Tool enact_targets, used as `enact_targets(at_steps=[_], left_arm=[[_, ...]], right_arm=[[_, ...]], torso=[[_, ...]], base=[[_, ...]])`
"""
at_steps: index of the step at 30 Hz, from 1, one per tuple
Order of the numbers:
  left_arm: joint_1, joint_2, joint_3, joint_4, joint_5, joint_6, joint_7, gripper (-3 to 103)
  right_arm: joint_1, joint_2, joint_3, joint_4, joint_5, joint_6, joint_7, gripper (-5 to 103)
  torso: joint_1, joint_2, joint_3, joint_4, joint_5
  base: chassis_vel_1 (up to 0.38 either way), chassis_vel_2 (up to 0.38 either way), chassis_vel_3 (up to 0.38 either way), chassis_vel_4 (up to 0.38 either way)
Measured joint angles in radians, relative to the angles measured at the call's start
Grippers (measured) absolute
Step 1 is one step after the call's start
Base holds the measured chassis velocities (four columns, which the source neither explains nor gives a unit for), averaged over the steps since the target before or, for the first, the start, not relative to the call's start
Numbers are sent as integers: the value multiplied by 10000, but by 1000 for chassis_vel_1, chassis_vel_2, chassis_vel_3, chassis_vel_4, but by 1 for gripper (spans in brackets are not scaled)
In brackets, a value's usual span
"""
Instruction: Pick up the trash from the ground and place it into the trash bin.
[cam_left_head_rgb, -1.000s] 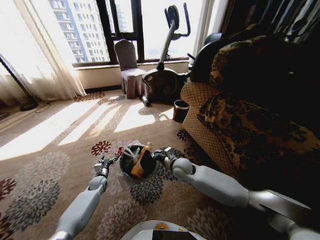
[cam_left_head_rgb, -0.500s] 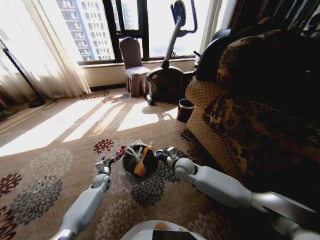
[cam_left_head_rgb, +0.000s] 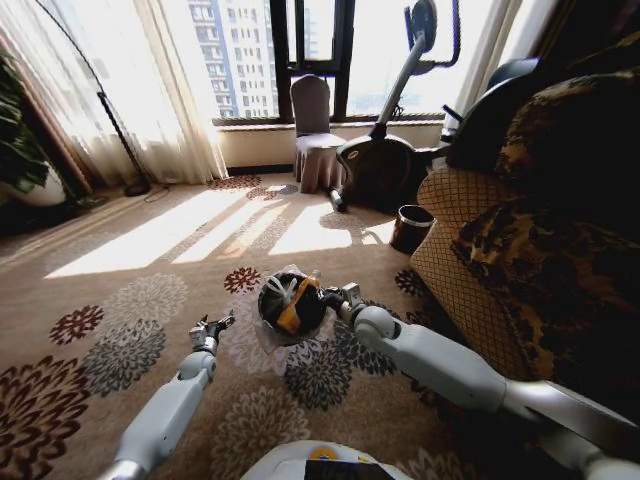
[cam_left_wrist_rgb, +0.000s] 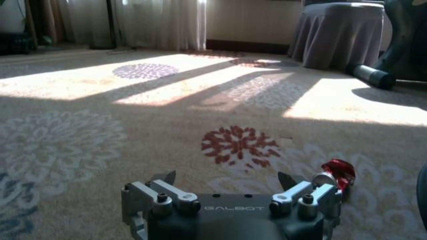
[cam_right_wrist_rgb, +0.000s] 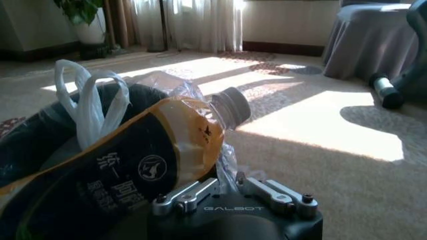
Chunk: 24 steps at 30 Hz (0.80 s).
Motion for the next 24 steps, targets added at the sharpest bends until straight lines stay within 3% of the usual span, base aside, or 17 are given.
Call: enact_targets(at_steps=[5, 15, 24], left_arm=[[-191, -5, 104, 235, 453, -48, 315, 100], [-430, -153, 232, 686, 576, -56, 1002, 99], [-1000, -204, 519, 1298, 185, 349, 1649, 98]], right_arm=[[315, 204, -62, -631, -202, 6, 184, 0], [912, 414, -80, -1679, -364, 271, 271, 0], [1009, 590, -90, -1971, -321, 385, 353, 0]], torso=[[-1, 8, 5, -5, 3], [-1, 17, 11, 1, 2], [-3, 23, 15, 2, 2]], base=[[0, 0, 0, 0], [0, 0, 0, 0], [-61, 76, 82, -73]])
